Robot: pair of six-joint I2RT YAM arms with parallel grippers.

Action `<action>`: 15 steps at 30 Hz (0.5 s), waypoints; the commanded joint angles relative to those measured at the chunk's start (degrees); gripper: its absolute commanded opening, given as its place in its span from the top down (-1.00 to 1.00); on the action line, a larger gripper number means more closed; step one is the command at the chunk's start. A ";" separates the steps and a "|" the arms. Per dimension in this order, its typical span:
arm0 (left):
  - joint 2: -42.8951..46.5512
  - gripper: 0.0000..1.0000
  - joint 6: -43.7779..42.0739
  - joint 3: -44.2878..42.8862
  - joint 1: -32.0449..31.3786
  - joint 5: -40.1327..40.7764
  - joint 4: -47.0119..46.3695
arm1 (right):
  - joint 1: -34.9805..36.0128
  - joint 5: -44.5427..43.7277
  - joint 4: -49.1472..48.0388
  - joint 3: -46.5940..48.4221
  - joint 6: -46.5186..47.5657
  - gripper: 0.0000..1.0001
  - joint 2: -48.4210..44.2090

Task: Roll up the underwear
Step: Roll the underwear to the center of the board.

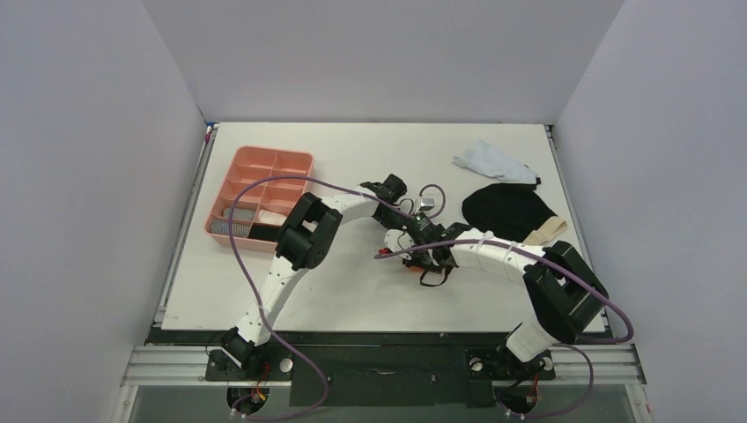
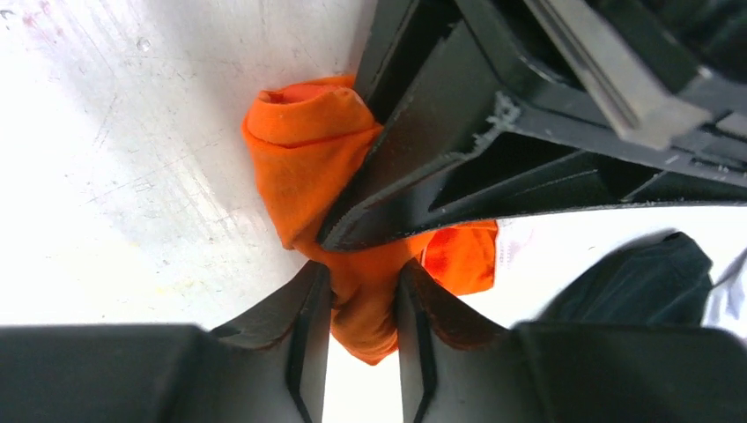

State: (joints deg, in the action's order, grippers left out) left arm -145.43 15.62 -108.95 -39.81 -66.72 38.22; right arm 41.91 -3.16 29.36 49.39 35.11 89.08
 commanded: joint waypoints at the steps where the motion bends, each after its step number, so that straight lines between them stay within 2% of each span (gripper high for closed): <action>1: -2.01 0.83 -1.37 3.92 0.39 7.96 -0.57 | -3.61 5.37 2.66 0.27 0.00 0.73 3.67; 5: -0.17 0.42 -0.62 6.41 1.08 7.83 -3.94 | -6.88 11.76 5.77 2.05 0.32 1.00 4.43; 6: 0.50 0.27 -0.57 7.15 1.41 7.88 -4.73 | -7.91 13.50 6.22 2.58 0.36 1.00 4.48; 8: 1.44 0.09 -0.51 8.08 1.91 8.14 -5.61 | -9.18 15.68 7.22 3.02 0.39 1.00 4.34; 12: 3.20 -0.23 -0.19 9.87 3.44 8.19 -7.39 | -11.06 18.29 8.58 3.30 0.39 1.00 3.91; 15: 4.23 -0.39 0.45 11.03 4.34 8.19 -8.99 | -12.25 19.94 9.41 3.70 0.38 1.00 3.98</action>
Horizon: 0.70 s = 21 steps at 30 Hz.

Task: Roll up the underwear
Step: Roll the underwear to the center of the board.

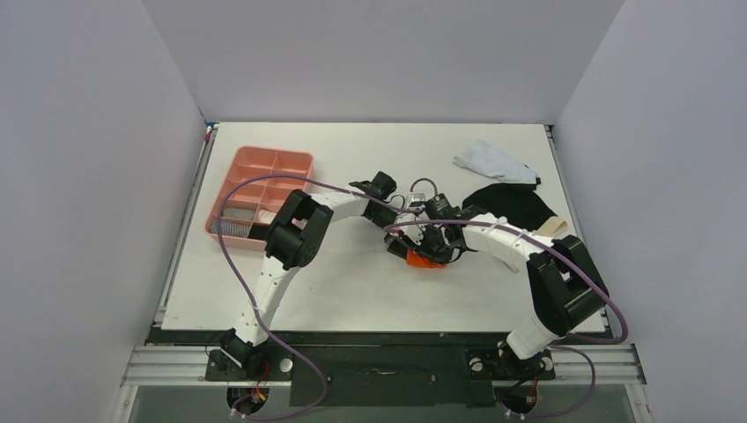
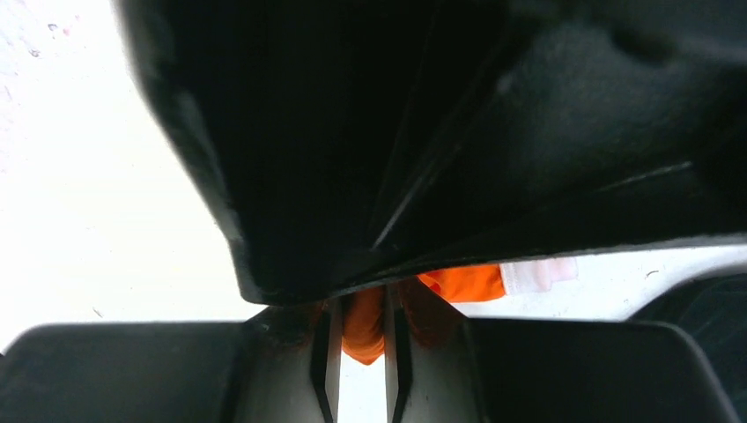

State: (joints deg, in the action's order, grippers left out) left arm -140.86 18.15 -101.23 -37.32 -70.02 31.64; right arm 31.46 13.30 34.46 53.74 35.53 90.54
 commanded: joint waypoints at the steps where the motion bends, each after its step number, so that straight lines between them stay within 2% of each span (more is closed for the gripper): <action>1: 0.13 -0.40 -1.94 3.74 2.24 11.53 -2.97 | -2.09 3.92 4.48 -0.47 -0.02 1.00 2.57; 11: 5.86 -0.52 -1.85 10.56 6.07 13.61 -8.62 | -5.67 9.77 9.31 3.10 0.95 1.00 6.17; 16: 13.03 -0.54 -0.02 20.07 9.37 14.22 -18.62 | -8.11 13.79 13.76 7.42 2.58 1.00 10.33; 21: 20.74 -0.56 -3.42 26.13 10.34 16.65 -21.50 | -11.16 19.60 22.46 15.03 5.67 1.00 18.18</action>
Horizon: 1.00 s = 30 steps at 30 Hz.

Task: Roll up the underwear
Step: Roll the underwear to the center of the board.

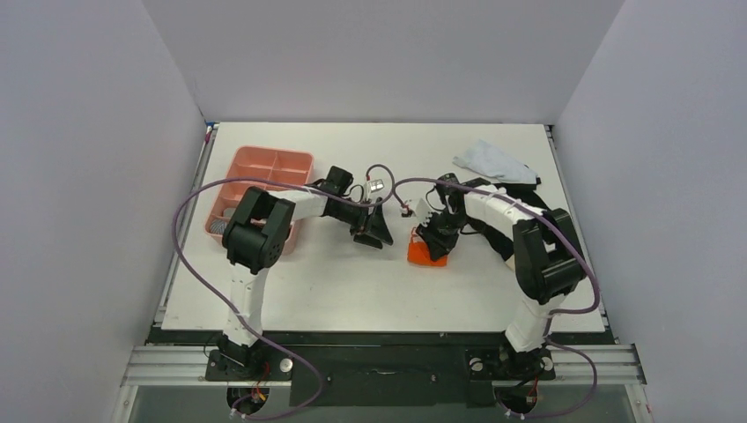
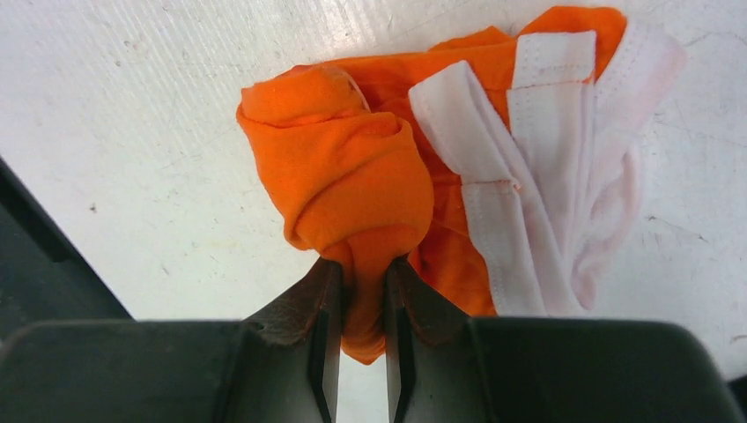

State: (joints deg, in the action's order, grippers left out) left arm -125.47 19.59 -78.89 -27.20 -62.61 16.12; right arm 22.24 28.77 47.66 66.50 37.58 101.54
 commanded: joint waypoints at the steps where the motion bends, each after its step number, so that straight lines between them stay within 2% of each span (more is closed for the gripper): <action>1: 6.35 -0.56 -6.05 5.25 0.18 9.65 -6.75 | -2.15 4.68 11.79 3.21 4.80 1.00 8.20; 7: 13.50 -0.64 -14.00 9.17 -1.94 15.06 -8.25 | -3.75 9.24 23.40 12.75 11.09 1.00 19.22; 15: 20.17 -0.75 -28.92 12.04 -12.07 27.73 -8.61 | -3.94 14.25 33.98 17.93 17.92 1.00 27.08; 19: 23.19 -0.83 -34.03 14.25 -17.23 32.33 -10.83 | -4.08 15.15 36.77 19.38 19.56 1.00 29.61; 23: 24.50 -0.89 -37.79 14.91 -21.51 33.11 -10.47 | -4.39 15.23 37.38 20.35 19.53 1.00 31.21; 30: 24.12 -0.95 -40.95 14.37 -26.03 34.31 -9.78 | -4.91 14.44 33.91 19.74 15.73 1.00 30.44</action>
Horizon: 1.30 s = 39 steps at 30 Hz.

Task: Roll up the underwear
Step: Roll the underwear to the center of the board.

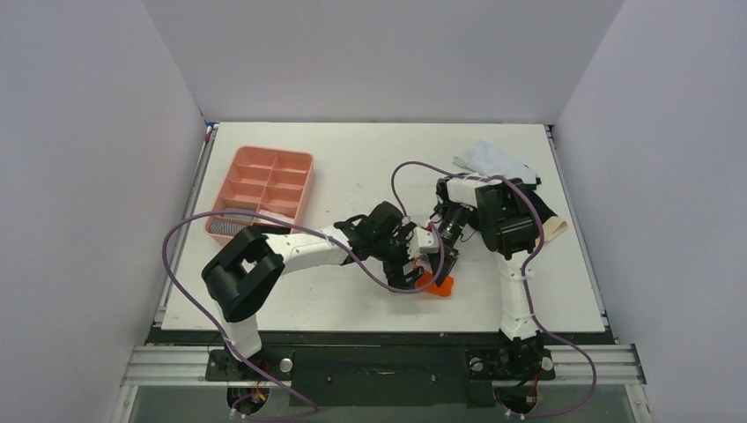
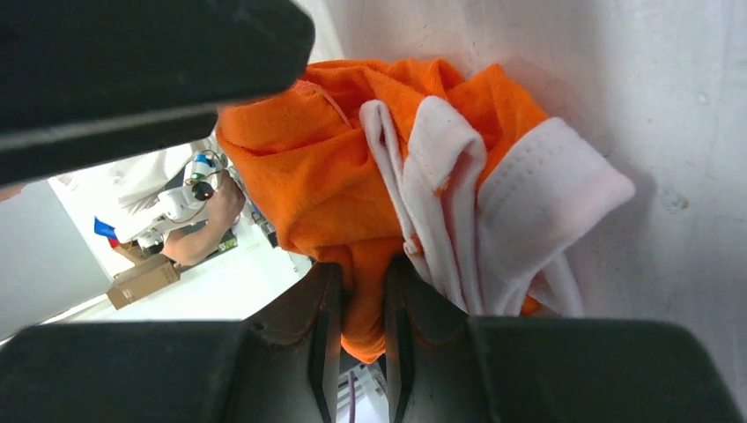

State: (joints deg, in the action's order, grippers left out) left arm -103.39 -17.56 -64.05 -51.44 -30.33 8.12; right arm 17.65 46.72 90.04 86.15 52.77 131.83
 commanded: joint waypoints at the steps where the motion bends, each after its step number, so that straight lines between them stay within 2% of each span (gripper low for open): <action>1: 1.64 -0.94 -3.92 -0.68 -2.56 2.51 -2.21 | -0.37 -3.75 -8.87 -0.05 0.16 1.00 0.03; 12: -1.66 -0.94 -5.44 -2.39 -6.67 9.37 -4.71 | -0.68 -5.65 -13.87 -2.09 -4.50 1.00 -1.36; 21: -4.50 -0.94 -6.03 -3.44 -7.10 9.78 -5.28 | -0.73 -6.10 -14.99 -2.83 -5.59 1.00 -1.85; 31: -1.99 -0.93 -6.70 -4.23 -7.27 11.47 -4.48 | -0.63 -6.46 -15.64 -3.10 -6.34 1.00 -2.01; 39: -2.16 -0.92 -9.50 -5.03 -7.94 9.33 -1.63 | -0.61 -6.55 -15.96 -3.18 -6.99 1.00 -2.06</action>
State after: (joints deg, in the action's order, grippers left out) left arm -107.81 -24.71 -66.61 -58.70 -19.53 5.93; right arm 17.17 46.54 86.56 84.09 44.05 130.58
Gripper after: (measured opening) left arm 0.967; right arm 0.145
